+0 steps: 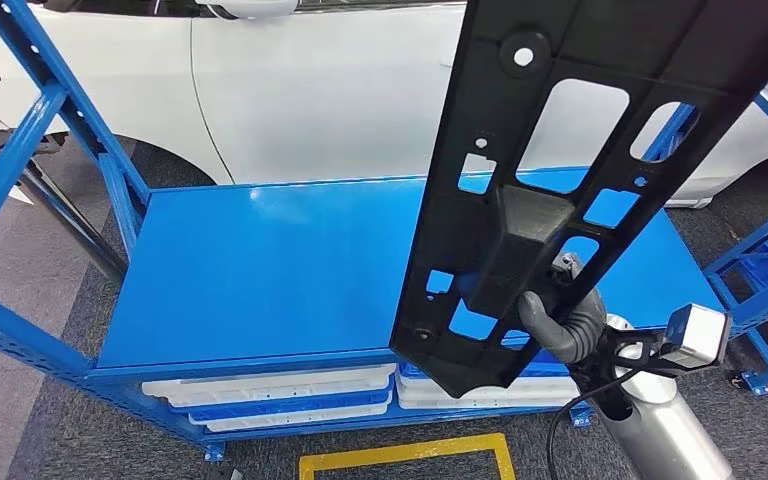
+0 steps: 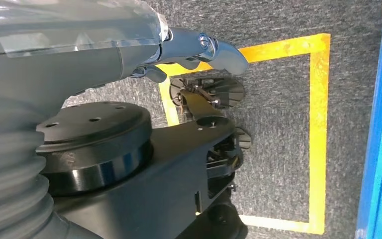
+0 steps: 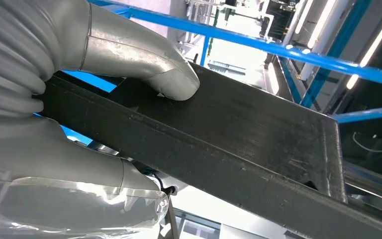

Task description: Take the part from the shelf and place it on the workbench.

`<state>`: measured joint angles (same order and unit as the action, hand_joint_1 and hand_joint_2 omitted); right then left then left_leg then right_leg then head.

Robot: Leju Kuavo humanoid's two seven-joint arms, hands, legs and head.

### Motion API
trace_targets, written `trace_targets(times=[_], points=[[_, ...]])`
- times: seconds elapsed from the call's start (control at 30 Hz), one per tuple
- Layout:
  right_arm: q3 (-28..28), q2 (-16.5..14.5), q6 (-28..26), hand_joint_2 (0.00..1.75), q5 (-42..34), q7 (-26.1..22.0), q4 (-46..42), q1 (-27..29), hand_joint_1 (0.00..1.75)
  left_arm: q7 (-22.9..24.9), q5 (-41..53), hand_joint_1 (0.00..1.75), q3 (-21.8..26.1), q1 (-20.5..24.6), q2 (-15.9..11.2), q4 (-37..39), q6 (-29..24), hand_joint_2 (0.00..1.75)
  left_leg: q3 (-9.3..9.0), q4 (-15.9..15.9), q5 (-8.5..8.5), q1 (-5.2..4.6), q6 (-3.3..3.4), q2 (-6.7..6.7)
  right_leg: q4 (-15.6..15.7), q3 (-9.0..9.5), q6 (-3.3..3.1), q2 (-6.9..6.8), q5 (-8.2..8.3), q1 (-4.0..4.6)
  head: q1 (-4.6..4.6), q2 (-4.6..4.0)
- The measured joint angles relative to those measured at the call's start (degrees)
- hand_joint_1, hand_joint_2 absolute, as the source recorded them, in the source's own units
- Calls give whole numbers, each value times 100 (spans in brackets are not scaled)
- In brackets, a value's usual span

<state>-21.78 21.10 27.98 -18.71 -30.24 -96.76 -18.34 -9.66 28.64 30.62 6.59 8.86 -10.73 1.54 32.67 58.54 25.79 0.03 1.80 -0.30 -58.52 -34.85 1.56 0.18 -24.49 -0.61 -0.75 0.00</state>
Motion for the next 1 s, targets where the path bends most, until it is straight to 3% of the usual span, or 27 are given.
trace_targets(times=[0.07,0.13,0.17,0.2,0.23,0.27,0.3,0.37,0.4,0.5,0.53,0.57,0.63,0.67,0.7,0.73,0.77,0.8,0.83,0.9,0.93,1.0], points=[[33,1,9,175,16,-10,-7,24,175,0,6,0,0,20,4,0,5,175,75,-43,-99,17,73,17,-318,-126,54,-2,-327,-16,1,0],[57,1,24,175,28,-16,-7,45,175,0,12,0,0,34,5,0,13,175,193,-43,-187,7,104,26,-1022,-354,92,-6,-836,-23,-1,0],[62,1,29,175,29,-17,-7,63,175,0,13,0,0,36,6,0,15,175,262,-39,-234,0,107,28,-1350,-434,104,-6,-1002,-23,-1,-1],[67,1,31,175,31,-18,-7,82,175,0,14,0,0,35,6,0,16,175,336,-31,-283,-6,107,29,-1523,-434,106,-7,-1053,-22,-1,-1],[71,1,31,175,31,-18,-7,97,175,0,14,0,0,35,6,0,15,175,406,-22,-331,-11,103,30,-1492,-333,99,-7,-992,-20,-1,-1],[80,1,31,175,31,-19,-8,105,175,0,16,0,0,36,6,0,15,175,474,-13,-380,-14,96,29,-1250,-123,81,-7,-853,-16,-1,-1],[92,2,32,175,31,-21,-13,106,175,0,20,0,0,38,7,0,16,175,529,-5,-429,-16,87,29,-854,169,52,-8,-711,-9,-1,0],[132,3,48,175,24,-31,-31,104,175,-1,31,0,0,40,13,0,17,175,599,-9,-529,-27,47,24,-92,665,-11,-16,-605,30,-2,0],[156,4,62,175,17,-38,-39,102,175,-1,37,0,0,41,17,0,19,175,609,-21,-580,-26,20,23,117,782,-42,-17,-607,52,-3,0],[202,4,98,175,2,-53,-44,94,175,2,55,0,-2,41,27,0,26,175,626,-79,-686,-15,-86,17,222,737,-144,-27,-480,68,-4,0],[204,3,103,175,1,-54,-44,91,175,3,62,0,-2,41,27,0,26,175,668,-26,-584,-12,-123,13,243,688,-186,-37,-404,54,-4,0],[204,2,105,175,0,-55,-43,88,175,5,67,0,-2,40,27,0,26,175,737,131,-371,-6,-156,10,269,627,-222,-48,-320,37,-4,0],[203,-9,109,175,-2,-55,-38,84,175,10,73,0,-1,40,26,0,25,175,920,762,241,20,-213,10,275,466,-261,-55,-176,27,-4,0],[203,-16,109,175,-2,-55,-36,85,175,11,74,0,-1,40,26,0,25,175,991,1143,454,29,-238,10,267,374,-263,-56,-107,28,-4,0],[202,-23,109,175,-2,-55,-34,86,175,14,75,0,-1,40,26,0,24,175,1012,1444,529,35,-258,11,255,278,-258,-56,-38,29,-4,0],[202,-26,109,175,-2,-54,-33,86,175,16,75,0,-1,41,26,0,22,175,954,1596,465,40,-271,11,235,172,-248,-57,28,29,-4,0],[202,-27,109,175,-1,-54,-33,85,175,18,75,0,-1,42,26,0,20,175,802,1553,320,46,-274,11,209,64,-233,-57,90,29,-4,0],[202,-28,114,175,5,-53,-33,83,175,20,74,0,0,46,26,0,18,175,550,1315,183,50,-266,11,176,-37,-216,-56,146,29,-5,0],[202,-31,123,175,16,-53,-33,77,175,20,72,0,0,56,26,0,16,175,220,920,163,52,-247,9,137,-127,-193,-55,193,31,-5,0],[203,-46,159,175,44,-47,-20,32,175,15,48,0,1,77,26,0,14,175,-309,173,304,34,-185,-2,75,-228,-135,-56,276,35,-2,0],[202,-67,164,175,54,-36,-4,-13,175,10,34,0,4,83,27,0,13,175,-422,-30,379,15,-148,-7,69,-248,-100,-56,325,32,-1,0],[203,-126,82,175,73,14,45,-116,175,-2,10,0,16,79,31,1,8,175,-396,-116,304,-1,-65,1,88,-272,-24,-39,420,11,0,0]])
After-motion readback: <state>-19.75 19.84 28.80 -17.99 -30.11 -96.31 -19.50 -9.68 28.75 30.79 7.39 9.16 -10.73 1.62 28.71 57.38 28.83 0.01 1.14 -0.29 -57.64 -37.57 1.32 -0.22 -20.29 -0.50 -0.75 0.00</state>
